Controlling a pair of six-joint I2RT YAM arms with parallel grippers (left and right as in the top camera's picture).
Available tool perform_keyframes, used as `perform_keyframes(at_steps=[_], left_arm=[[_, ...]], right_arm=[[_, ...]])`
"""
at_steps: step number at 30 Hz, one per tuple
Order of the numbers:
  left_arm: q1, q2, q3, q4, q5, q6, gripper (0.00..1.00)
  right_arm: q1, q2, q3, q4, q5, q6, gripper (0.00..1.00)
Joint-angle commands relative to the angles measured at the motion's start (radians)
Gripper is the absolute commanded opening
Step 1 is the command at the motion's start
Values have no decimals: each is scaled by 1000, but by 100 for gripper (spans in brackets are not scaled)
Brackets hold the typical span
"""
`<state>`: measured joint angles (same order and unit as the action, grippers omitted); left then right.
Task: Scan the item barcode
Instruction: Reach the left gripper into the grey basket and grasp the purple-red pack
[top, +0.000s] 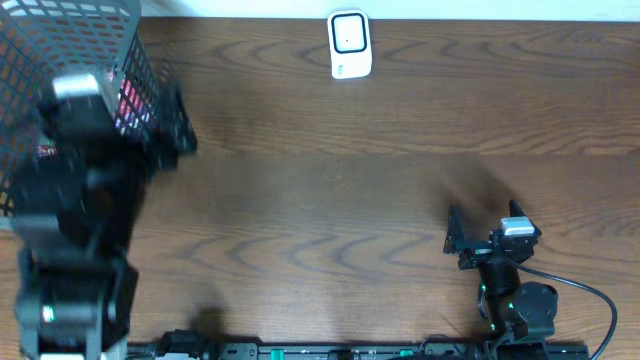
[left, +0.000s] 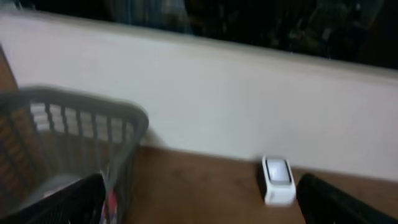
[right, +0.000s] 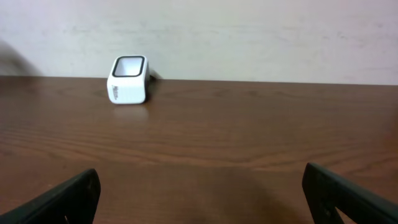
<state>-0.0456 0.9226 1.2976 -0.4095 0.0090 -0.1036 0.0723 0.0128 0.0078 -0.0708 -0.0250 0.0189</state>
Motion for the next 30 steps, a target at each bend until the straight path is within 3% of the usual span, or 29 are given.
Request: perform_keyframes(at_steps=[1, 4, 6, 12, 14, 18, 26, 30], left_arm=[[5, 98, 135, 18, -145, 16, 98], [12, 229, 293, -35, -418, 19, 98], [46, 329, 425, -115, -502, 26, 98], [277, 668, 811, -520, -489, -148, 98], [356, 735, 815, -584, -413, -286, 98], [407, 808, 814, -601, -307, -292, 98], [422, 900, 814, -608, -308, -292, 98], [451, 961, 814, -600, -306, -348, 98]], right_arm=[[-1, -6, -2, -4, 8, 10, 99], [-1, -6, -2, -4, 8, 10, 99], [-1, -6, -2, -4, 8, 10, 99], [-1, -6, -2, -4, 8, 10, 99], [-2, -6, -2, -4, 8, 10, 99], [-1, -6, -2, -4, 8, 10, 99], [-1, -6, -2, -4, 8, 10, 99], [-1, -6, -2, -4, 8, 10, 99]])
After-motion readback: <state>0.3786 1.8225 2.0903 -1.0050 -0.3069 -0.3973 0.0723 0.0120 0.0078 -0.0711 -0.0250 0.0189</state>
